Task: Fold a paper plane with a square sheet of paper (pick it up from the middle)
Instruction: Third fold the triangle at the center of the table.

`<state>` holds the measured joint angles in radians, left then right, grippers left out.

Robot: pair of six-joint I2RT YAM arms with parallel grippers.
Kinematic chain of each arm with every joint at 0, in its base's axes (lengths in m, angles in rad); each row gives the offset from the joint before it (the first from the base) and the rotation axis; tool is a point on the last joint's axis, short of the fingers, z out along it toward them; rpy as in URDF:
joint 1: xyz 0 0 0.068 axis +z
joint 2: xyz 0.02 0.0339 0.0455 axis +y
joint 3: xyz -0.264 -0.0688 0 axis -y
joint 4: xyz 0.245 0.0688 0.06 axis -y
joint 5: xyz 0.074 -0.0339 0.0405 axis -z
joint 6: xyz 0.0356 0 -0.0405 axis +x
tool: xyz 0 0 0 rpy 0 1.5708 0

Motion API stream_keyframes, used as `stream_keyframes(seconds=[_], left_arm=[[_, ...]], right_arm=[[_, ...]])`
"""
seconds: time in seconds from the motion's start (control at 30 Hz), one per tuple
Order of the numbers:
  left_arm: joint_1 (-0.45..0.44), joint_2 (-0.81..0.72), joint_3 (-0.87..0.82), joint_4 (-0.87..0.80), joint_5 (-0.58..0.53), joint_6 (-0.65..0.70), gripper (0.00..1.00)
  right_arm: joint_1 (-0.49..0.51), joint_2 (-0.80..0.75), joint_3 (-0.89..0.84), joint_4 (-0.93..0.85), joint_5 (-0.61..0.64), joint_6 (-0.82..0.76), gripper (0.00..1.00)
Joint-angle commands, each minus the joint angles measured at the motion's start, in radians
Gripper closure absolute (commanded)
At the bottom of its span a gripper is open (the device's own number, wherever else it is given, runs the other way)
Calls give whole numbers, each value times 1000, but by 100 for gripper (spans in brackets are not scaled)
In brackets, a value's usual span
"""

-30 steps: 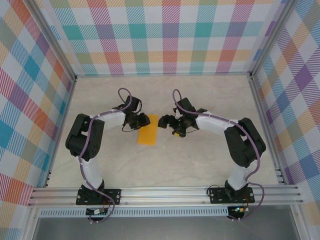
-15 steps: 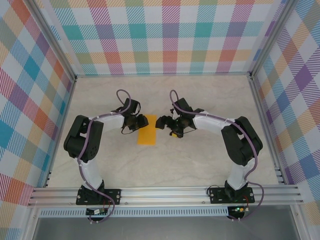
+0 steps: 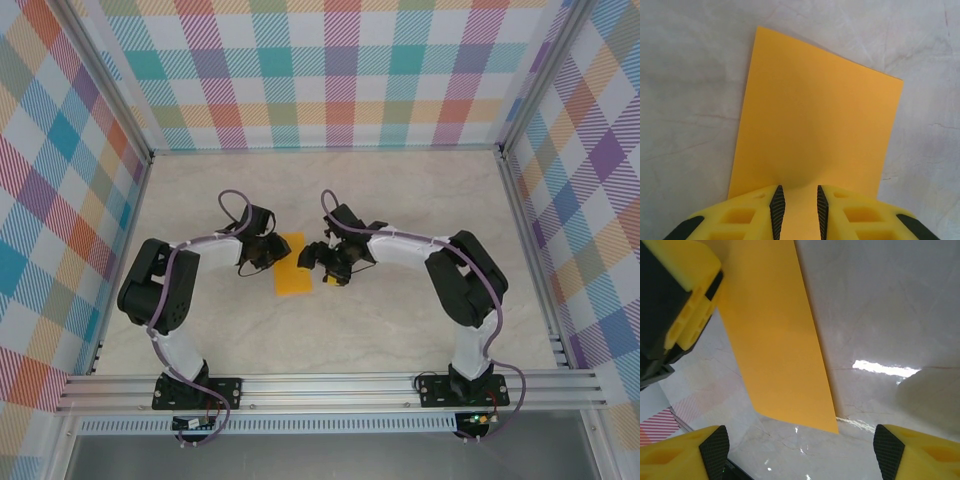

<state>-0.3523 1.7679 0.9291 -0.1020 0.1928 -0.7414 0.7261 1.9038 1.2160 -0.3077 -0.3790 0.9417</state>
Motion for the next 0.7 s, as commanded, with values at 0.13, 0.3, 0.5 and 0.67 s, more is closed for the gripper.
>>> stream_keyframes(seconds=[0.13, 0.3, 0.5, 0.67], left_arm=[[20, -10, -66, -113, 5, -51, 71], [22, -5, -63, -116, 5, -45, 71], [22, -5, -61, -116, 7, -42, 71], [24, -5, -60, -117, 6, -42, 71]], right_arm=[[28, 45, 52, -64, -3, 67, 28], [47, 80, 92, -87, -14, 83, 34], [49, 106, 112, -106, -26, 79, 39], [55, 110, 125, -107, -32, 71, 44]])
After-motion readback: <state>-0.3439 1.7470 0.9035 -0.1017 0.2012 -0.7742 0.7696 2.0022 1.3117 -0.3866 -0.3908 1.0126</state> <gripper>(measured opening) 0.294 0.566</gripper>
